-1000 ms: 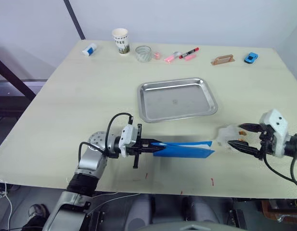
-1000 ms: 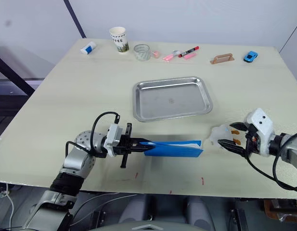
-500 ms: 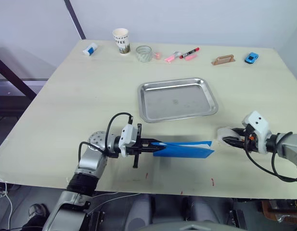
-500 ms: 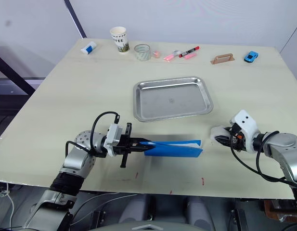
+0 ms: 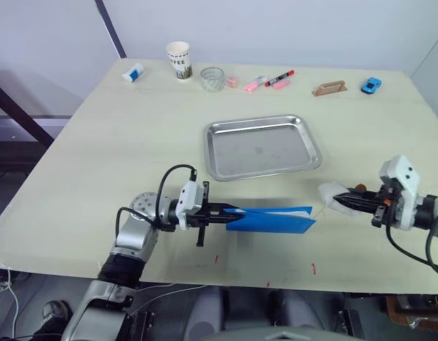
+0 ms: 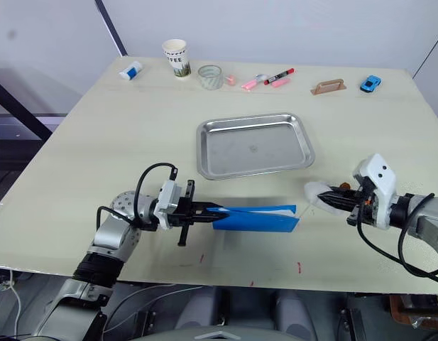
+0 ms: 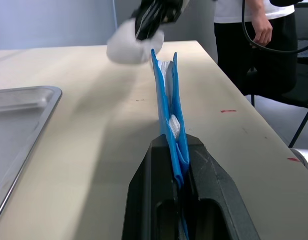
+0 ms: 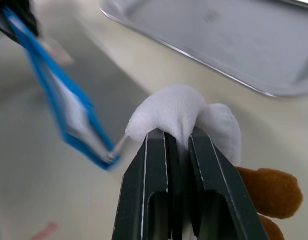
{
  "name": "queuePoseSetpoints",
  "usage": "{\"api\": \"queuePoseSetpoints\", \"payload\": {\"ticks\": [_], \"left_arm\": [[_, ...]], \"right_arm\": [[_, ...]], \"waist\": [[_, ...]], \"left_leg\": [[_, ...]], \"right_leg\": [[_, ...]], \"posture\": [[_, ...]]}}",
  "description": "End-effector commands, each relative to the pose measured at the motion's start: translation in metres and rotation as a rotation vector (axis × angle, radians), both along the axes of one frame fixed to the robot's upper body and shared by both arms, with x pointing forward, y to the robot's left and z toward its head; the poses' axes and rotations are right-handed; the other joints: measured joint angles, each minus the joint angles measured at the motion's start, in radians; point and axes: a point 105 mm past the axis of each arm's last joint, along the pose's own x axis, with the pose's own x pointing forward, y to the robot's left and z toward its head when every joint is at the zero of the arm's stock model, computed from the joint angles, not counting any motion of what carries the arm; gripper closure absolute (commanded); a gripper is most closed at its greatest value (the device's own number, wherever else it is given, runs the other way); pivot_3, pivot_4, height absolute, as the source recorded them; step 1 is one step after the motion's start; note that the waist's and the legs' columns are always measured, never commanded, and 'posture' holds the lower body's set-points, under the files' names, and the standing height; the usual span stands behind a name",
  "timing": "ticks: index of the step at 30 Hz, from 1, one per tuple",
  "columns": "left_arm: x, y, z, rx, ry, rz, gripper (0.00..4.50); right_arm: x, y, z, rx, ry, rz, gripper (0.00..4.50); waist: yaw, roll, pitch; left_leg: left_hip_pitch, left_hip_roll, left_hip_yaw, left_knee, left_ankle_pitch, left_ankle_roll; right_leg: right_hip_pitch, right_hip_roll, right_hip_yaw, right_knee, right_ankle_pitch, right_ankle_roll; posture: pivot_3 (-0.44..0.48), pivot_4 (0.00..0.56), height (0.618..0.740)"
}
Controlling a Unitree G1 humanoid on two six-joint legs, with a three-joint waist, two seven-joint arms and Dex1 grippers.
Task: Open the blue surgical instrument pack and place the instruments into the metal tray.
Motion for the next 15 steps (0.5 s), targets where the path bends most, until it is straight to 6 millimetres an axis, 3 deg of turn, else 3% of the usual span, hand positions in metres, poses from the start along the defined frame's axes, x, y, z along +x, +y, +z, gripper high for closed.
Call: {"api": "queuePoseSetpoints", "payload": {"ticks": [1,15], "left_arm": [[0.000,0.001,0.000,0.026,-0.026,-0.005,4.50],[0.000,0.005,-0.007,0.048,-0.025,0.005,4.50]], "right_arm": [[-0.011,0.005,0.023,0.065,-0.031,0.036,4.46],[-0.009,0.035,0.057,0.198,-0.038,0.157,4.46]], "waist": [[-0.001,0.000,0.000],[-0.001,0.000,0.000]], "left_leg": [[0.000,0.000,0.000,0.000,0.000,0.000],[0.000,0.000,0.000,0.000,0.000,0.000]], "right_leg": [[0.000,0.000,0.000,0.000,0.000,0.000],[0.000,0.000,0.000,0.000,0.000,0.000]], "posture": [[0.000,0.150,0.740],[0.000,0.150,0.740]]}}
